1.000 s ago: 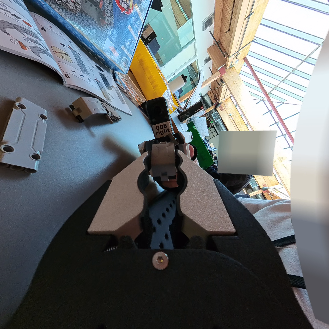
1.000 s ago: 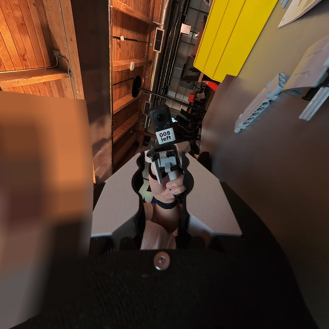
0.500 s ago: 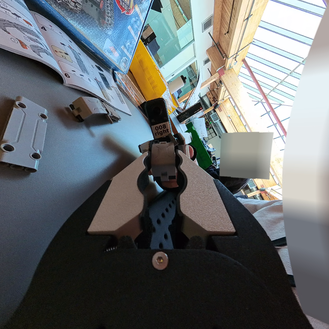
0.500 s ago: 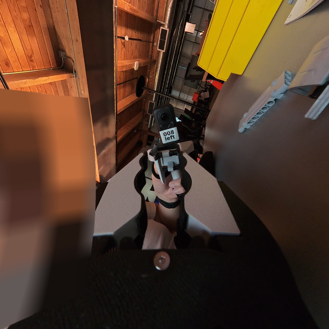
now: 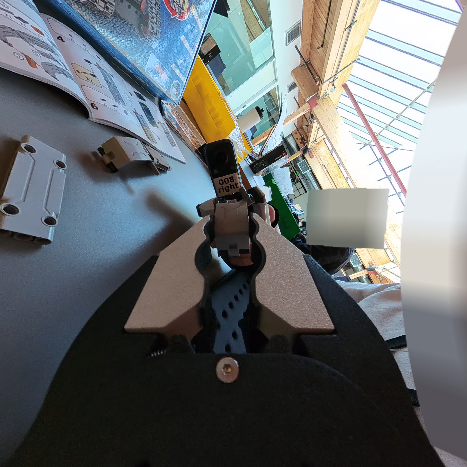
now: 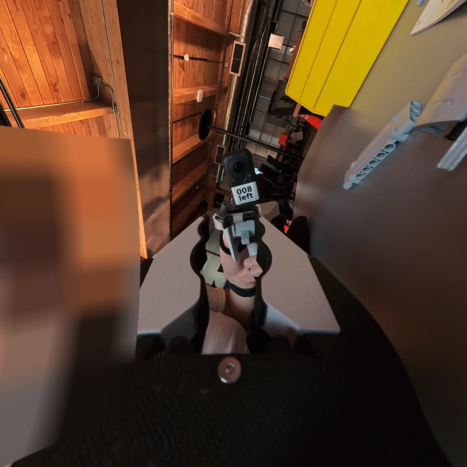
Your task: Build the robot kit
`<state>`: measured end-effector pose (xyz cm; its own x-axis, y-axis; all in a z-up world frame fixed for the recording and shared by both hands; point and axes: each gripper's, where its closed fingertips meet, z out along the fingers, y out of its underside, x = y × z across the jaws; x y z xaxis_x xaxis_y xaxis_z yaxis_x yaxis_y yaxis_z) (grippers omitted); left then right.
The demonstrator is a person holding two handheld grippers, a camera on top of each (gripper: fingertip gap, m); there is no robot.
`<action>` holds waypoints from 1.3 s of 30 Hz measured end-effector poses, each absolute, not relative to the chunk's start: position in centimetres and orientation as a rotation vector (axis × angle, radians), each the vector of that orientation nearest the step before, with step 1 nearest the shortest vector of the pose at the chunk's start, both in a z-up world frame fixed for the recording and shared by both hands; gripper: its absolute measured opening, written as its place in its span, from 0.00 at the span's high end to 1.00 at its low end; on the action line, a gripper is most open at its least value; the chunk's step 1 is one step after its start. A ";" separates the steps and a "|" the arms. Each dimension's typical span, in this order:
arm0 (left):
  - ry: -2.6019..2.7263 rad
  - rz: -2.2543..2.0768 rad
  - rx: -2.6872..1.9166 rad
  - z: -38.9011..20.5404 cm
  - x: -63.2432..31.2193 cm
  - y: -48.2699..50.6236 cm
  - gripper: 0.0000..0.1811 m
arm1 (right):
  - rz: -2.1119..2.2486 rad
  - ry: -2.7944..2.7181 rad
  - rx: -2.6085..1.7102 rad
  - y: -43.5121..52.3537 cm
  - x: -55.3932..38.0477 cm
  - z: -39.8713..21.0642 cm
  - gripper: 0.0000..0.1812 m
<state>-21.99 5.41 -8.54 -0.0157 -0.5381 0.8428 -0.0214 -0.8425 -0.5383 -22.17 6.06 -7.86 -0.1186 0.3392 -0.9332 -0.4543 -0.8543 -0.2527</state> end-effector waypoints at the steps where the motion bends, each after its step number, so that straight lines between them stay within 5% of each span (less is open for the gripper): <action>1: 0.583 -1.917 -1.900 -8.6 -22.0 5.4 0.86 | 2.015 0.127 -1.643 6.1 -22.2 -7.9 0.81; 39: 0.633 -1.883 -1.927 -9.0 -21.7 5.0 0.86 | 1.967 0.099 -1.677 6.0 -22.1 -8.2 0.84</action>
